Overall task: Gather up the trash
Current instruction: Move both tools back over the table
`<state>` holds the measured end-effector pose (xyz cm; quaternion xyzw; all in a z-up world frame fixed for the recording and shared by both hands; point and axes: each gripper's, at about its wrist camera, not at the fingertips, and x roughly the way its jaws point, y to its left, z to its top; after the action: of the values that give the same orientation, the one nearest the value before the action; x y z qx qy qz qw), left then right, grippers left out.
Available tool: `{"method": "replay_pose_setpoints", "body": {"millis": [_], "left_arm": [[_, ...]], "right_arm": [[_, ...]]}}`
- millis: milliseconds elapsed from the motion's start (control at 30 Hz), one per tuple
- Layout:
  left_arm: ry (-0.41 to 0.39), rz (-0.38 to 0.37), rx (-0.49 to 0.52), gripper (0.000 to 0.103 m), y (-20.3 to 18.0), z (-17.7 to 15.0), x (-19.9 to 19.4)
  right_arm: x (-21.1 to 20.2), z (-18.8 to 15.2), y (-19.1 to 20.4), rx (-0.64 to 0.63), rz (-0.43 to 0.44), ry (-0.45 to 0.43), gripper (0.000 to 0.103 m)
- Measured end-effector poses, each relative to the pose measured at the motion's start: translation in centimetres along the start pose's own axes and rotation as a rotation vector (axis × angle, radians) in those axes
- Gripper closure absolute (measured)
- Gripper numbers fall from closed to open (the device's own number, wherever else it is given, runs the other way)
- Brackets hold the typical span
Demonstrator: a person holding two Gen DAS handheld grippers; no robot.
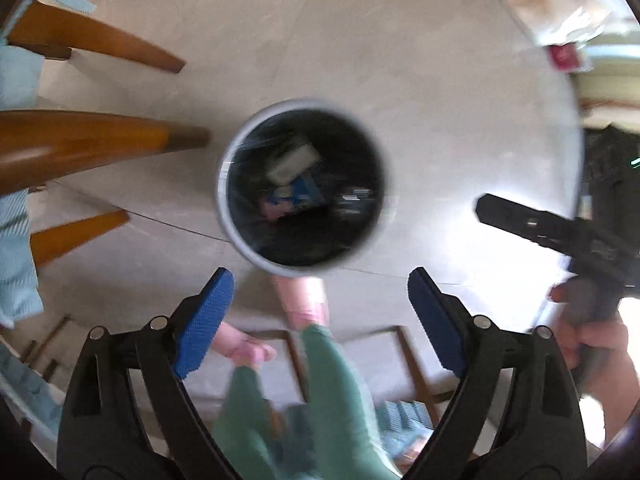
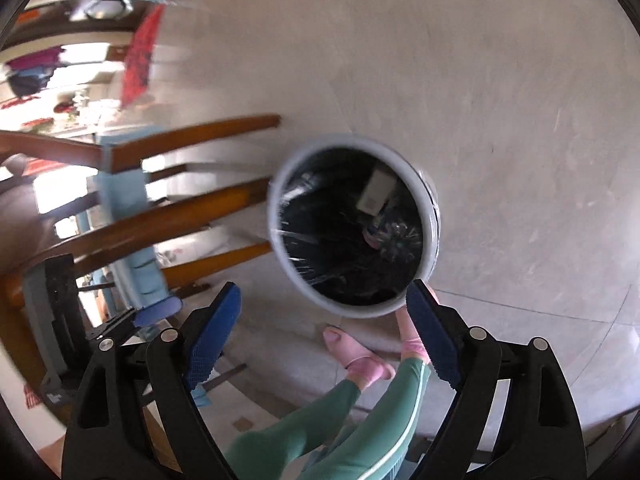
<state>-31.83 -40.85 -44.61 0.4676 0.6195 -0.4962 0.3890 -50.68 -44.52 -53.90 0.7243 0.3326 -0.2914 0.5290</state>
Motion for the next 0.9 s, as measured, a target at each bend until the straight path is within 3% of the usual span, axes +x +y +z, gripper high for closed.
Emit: {"method": "replay_pose_setpoints", "body": {"millis": [200,300,400,500,667,800,900], "left_arm": [[-0.143,-0.122,0.095,0.017,-5.6,-3.3,-13.4],[-0.215,-0.157,0.118,0.017,-6.7,-5.0,-20.8],[-0.348,-0.113,0.103,0.013,-5.2,-7.7,-28.1],[-0.444,-0.076,-0.004,0.011,-0.9,-10.9,-33.5],[-0.565,-0.02,-0.308,0.011,9.7,-18.0,-38.7],[-0.62,0.024,-0.522,0.011,16.5,-24.0,-40.5],[-0.646,0.054,-0.667,0.011,21.1,-28.4,-40.5]], "right_arm": [[-12.5,-3.2,6.3,-0.102,0.04,-0.121,0.019],[-16.5,-4.4,11.1,-0.199,0.035,-0.143,0.018],[-18.1,-5.5,18.0,-0.35,0.065,-0.134,0.018],[-17.7,-6.7,25.7,-0.507,0.119,-0.094,0.018],[-15.6,-9.9,37.7,-0.778,0.176,-0.02,0.018],[-12.4,-12.7,46.2,-0.951,0.18,0.053,0.018],[-9.6,-14.0,50.2,-0.994,0.168,0.11,0.02]]}}
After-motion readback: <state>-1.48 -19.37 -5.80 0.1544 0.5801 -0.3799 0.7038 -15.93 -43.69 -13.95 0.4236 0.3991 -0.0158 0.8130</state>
